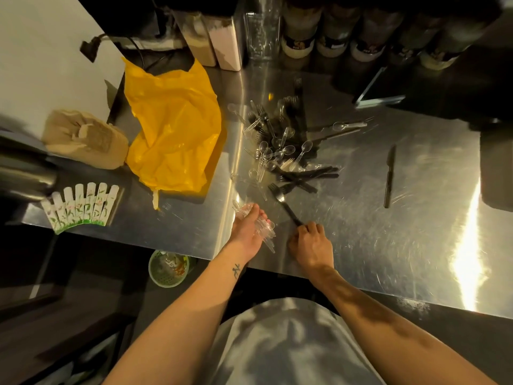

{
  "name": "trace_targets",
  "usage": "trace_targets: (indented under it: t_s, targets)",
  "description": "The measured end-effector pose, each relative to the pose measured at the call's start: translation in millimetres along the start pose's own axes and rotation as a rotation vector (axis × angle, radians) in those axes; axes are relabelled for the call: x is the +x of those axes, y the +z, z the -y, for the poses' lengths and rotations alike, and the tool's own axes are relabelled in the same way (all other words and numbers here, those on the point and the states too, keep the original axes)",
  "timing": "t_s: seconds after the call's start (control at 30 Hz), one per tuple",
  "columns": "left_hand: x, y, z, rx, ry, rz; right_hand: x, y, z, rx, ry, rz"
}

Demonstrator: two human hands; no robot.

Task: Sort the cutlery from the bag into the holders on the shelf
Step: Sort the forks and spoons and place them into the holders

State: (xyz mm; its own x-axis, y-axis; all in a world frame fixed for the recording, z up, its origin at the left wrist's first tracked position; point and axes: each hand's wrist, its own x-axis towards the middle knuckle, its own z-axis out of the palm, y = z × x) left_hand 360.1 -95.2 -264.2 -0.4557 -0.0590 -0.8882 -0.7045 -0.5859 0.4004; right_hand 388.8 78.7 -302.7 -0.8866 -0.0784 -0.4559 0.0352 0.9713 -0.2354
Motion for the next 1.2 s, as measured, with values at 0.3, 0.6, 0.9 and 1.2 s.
trace_targets:
  t_s: [0.3,0.6,0.9,1.2]
  targets:
    - [-7.3,25.8,-8.9,-0.058,0.084,0.142,-4.5,-60.4,0.0,0.578,0.072,-0.174]
    - [-34.9,99.8,-23.3,-0.136,0.112,0.187,1.1,-119.8,10.8,0.779,-0.058,-0.342]
    - [-66.7,174.8,-47.8,-0.164,0.18,0.163,16.9,-181.5,-12.9,0.893,-0.108,-0.432]
    - [-88.5,228.2,-110.2,-0.053,0.456,0.09,50.1,-253.2,-6.3,1.114,-0.235,-0.391]
